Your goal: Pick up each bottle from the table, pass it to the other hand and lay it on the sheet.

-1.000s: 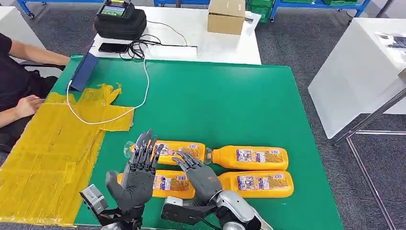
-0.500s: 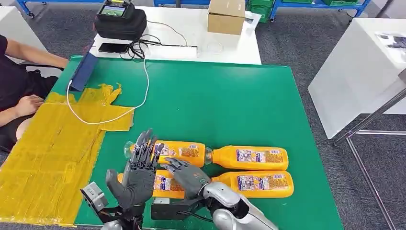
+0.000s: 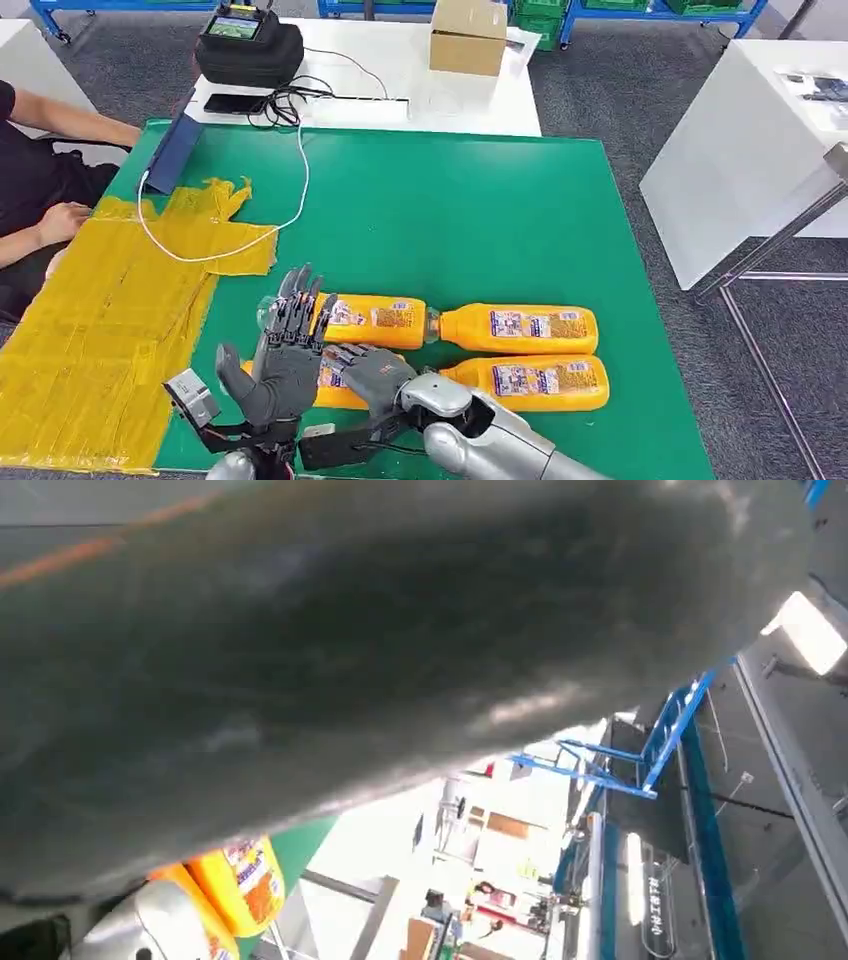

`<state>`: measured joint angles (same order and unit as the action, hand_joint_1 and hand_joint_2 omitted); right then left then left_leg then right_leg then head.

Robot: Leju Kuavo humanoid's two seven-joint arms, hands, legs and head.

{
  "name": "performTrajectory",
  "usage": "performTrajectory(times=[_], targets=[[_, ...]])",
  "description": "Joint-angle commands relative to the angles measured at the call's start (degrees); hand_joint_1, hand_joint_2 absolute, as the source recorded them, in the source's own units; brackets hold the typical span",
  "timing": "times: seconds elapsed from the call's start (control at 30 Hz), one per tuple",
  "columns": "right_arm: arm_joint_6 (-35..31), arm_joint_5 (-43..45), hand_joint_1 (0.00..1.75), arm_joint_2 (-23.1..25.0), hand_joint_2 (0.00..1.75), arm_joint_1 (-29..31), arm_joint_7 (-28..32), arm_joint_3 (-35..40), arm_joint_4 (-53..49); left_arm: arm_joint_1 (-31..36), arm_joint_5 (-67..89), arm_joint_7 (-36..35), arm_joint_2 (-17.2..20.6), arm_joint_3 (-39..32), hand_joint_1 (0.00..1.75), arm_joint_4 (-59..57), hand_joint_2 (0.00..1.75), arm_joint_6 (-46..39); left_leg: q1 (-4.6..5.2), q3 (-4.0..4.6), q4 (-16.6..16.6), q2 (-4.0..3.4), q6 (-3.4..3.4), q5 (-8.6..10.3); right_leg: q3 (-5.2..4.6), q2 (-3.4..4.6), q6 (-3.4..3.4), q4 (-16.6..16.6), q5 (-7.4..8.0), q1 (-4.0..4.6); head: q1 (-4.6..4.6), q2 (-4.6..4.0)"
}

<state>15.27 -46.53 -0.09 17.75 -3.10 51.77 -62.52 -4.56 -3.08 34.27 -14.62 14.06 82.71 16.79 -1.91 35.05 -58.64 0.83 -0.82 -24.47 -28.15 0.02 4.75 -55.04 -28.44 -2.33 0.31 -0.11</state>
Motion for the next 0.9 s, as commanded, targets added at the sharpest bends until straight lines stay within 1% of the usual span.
performTrajectory(times=[0.03,0.07,0.1,0.13,0.17,0.2,0.27,0.3,0.37,0.4,0.43,0.47,0.53,0.57,0.6,0.63,0.67,0.7,0.73,0.77,0.8,0.83,0.9], targets=[[5.09,-4.16,1.75,2.20,1.75,2.21,-2.24,6.93,16.98,2.37,-3.26,-0.91,-1.39,-3.20,0.00,-3.52,0.00,-2.51,0.03,-0.55,0.25,-0.28,0.13,0.10,0.39,0.12,-0.37,0.22,0.09,0.04,0.02,0.00],[4.66,-4.91,1.75,2.58,1.75,1.88,-2.32,6.70,18.29,2.12,-4.28,-0.98,-2.07,-4.13,0.00,-2.94,0.00,-3.94,0.04,-0.60,0.29,-0.23,0.14,0.12,0.47,0.06,-0.40,0.27,0.09,0.04,0.00,0.00],[3.27,-5.62,1.75,3.34,1.75,1.12,-2.41,5.46,20.03,1.70,-5.97,-1.27,-2.88,-5.24,0.00,-1.71,0.00,-6.74,0.00,-0.64,0.17,-0.29,0.07,0.04,0.48,0.18,-0.25,0.18,0.05,0.05,0.00,0.00],[2.17,-5.82,1.75,3.66,1.75,0.53,-2.44,4.36,20.70,1.32,-7.21,-1.65,-3.58,-6.19,0.00,-0.71,0.00,-10.09,-0.01,-0.65,0.19,-0.32,0.08,0.05,0.48,0.20,-0.28,0.20,0.06,0.07,0.00,0.00],[1.72,-5.75,1.75,3.68,1.75,0.16,-2.75,3.80,20.66,1.02,-7.98,-1.84,-4.18,-7.02,0.00,-0.06,0.00,-12.43,0.00,-0.72,0.26,-0.32,0.11,0.08,0.55,0.20,-0.32,0.28,0.08,0.07,0.00,0.00],[0.96,-5.34,1.75,3.41,1.75,-0.55,-3.82,2.79,19.84,0.56,-9.61,-2.67,-4.88,-8.16,0.00,1.14,0.00,-16.58,-0.04,-0.72,0.14,-0.32,0.06,0.01,0.55,0.21,-0.22,0.19,0.02,0.08,0.00,0.00],[0.54,-4.55,1.75,2.58,1.75,-1.46,-5.40,1.50,17.88,0.18,-9.89,-2.28,-4.72,-8.88,0.00,2.68,0.00,-23.67,0.01,-0.78,0.31,-0.29,0.15,0.10,0.61,0.13,-0.41,0.33,0.08,0.07,0.00,0.00],[0.44,-3.79,1.75,1.89,1.75,-1.91,-5.94,0.78,16.69,0.05,-10.21,-2.23,-4.39,-8.84,0.00,3.26,0.00,-25.53,0.03,-0.80,0.34,-0.32,0.16,0.11,0.62,0.14,-0.46,0.34,0.08,0.06,0.00,0.00],[0.35,-3.01,1.75,1.65,1.75,-2.20,-6.13,-0.03,16.28,-0.01,-10.26,-1.95,-4.41,-8.97,0.00,3.71,0.00,-26.40,0.02,-0.84,0.34,-0.26,0.13,0.10,0.69,0.09,-0.49,0.34,0.08,0.07,0.00,0.00],[0.35,-3.01,1.75,1.65,1.75,-2.20,-6.13,-0.03,16.28,-0.01,-10.26,-1.95,-4.41,-8.97,0.00,3.71,0.00,-26.40,-0.04,-0.96,0.16,-0.33,-0.04,-0.04,0.75,0.23,-0.26,0.20,0.03,0.08,0.00,0.00],[0.35,-3.01,1.75,1.65,1.75,-2.20,-6.13,-0.03,16.28,-0.01,-10.26,-1.95,-4.41,-8.97,0.00,3.71,0.00,-26.40,-0.04,-1.02,0.11,-0.31,-0.06,-0.07,0.80,0.22,-0.21,0.15,-0.01,0.07,-0.02,0.00],[0.37,-1.68,1.75,1.69,1.75,-2.28,-6.41,-0.99,15.96,-0.12,-10.75,-1.83,-4.27,-8.39,0.00,4.04,0.00,-26.98,-0.02,-0.99,0.17,-0.22,-0.02,0.00,0.82,0.10,-0.29,0.21,0.01,0.05,0.00,0.00],[-0.93,4.16,1.75,2.01,1.75,-4.07,-6.03,-5.77,15.03,-0.37,-11.74,-1.58,-4.19,-7.78,0.00,4.26,0.00,-27.92,0.00,-0.89,0.26,-0.14,0.07,0.11,0.79,0.03,-0.39,0.31,0.09,0.05,0.00,0.00],[-2.20,8.70,1.75,1.85,1.75,-6.23,-5.41,-8.99,13.09,-0.56,-12.61,-1.44,-3.85,-7.06,0.00,4.42,1.75,-28.83,0.00,-0.99,0.17,-0.19,0.01,0.00,0.86,0.14,-0.29,0.22,0.01,0.03,0.00,0.00],[-4.30,11.86,1.75,0.69,1.75,-8.80,-5.66,-10.43,9.94,-0.79,-13.64,-1.40,-3.17,-5.82,0.00,4.60,1.75,-30.61,0.00,-0.95,0.24,-0.05,0.04,0.06,0.92,-0.01,-0.34,0.31,0.03,0.04,0.00,0.00],[-4.49,12.08,1.75,0.18,1.75,-9.34,-5.73,-10.14,9.28,-0.95,-13.81,-1.33,-2.96,-5.53,0.00,4.78,1.75,-30.87,0.00,-0.95,0.27,-0.05,0.06,0.08,0.93,-0.02,-0.37,0.35,0.06,0.04,0.00,0.00],[-9.88,15.59,1.75,0.98,1.75,-12.31,-4.51,-14.39,6.21,-1.42,-14.52,-0.93,-3.15,-5.82,0.00,5.30,1.75,-32.01,-0.02,-1.05,0.20,0.02,0.00,0.02,1.05,-0.05,-0.29,0.31,-0.02,0.04,0.02,0.00],[-15.37,19.47,1.75,1.37,1.75,-15.80,-2.00,-16.77,1.10,-2.31,-14.94,-0.77,-2.64,-5.49,0.00,6.40,1.75,-33.36,-0.03,-1.21,0.15,-0.08,-0.04,-0.06,1.12,0.09,-0.24,0.29,-0.05,0.02,0.02,0.00],[-17.59,21.88,1.75,1.08,1.75,-18.00,-0.79,-16.81,-3.12,-3.40,-15.20,-0.55,-2.53,-5.69,0.00,7.60,1.75,-34.80,-0.02,-1.17,0.23,-0.02,0.00,-0.02,1.11,-0.02,-0.34,0.37,-0.04,0.02,0.00,0.00],[-20.34,24.91,1.75,1.04,1.75,-20.20,1.30,-17.00,-8.04,-4.52,-15.49,-0.34,-2.51,-5.99,0.00,8.68,1.75,-35.91,-0.03,-1.18,0.13,-0.11,-0.05,-0.10,1.08,0.10,-0.27,0.26,-0.07,0.03,0.02,0.00],[-22.71,27.23,1.75,0.55,1.75,-22.28,2.79,-16.07,-13.48,-5.64,-15.53,-0.31,-2.16,-5.95,0.00,9.80,1.75,-36.71,0.00,-1.10,0.15,-0.07,-0.02,-0.09,1.00,0.05,-0.34,0.25,-0.08,0.02,0.02,0.00],[-23.32,27.56,1.75,-0.01,1.75,-22.60,1.31,-15.04,-15.42,-5.93,-15.64,-0.37,-2.11,-5.98,0.00,10.05,1.75,-37.00,0.00,-1.12,0.06,-0.22,-0.06,-0.17,0.96,0.22,-0.25,0.14,-0.10,0.01,0.00,0.00],[-23.32,27.56,1.75,-0.01,1.75,-22.60,1.31,-15.04,-15.42,-5.93,-15.64,-0.37,-2.11,-5.98,0.00,10.05,1.75,-37.00,0.01,-0.97,0.07,-0.12,-0.04,-0.18,0.92,0.16,-0.29,0.15,-0.12,0.02,0.00,0.00]])
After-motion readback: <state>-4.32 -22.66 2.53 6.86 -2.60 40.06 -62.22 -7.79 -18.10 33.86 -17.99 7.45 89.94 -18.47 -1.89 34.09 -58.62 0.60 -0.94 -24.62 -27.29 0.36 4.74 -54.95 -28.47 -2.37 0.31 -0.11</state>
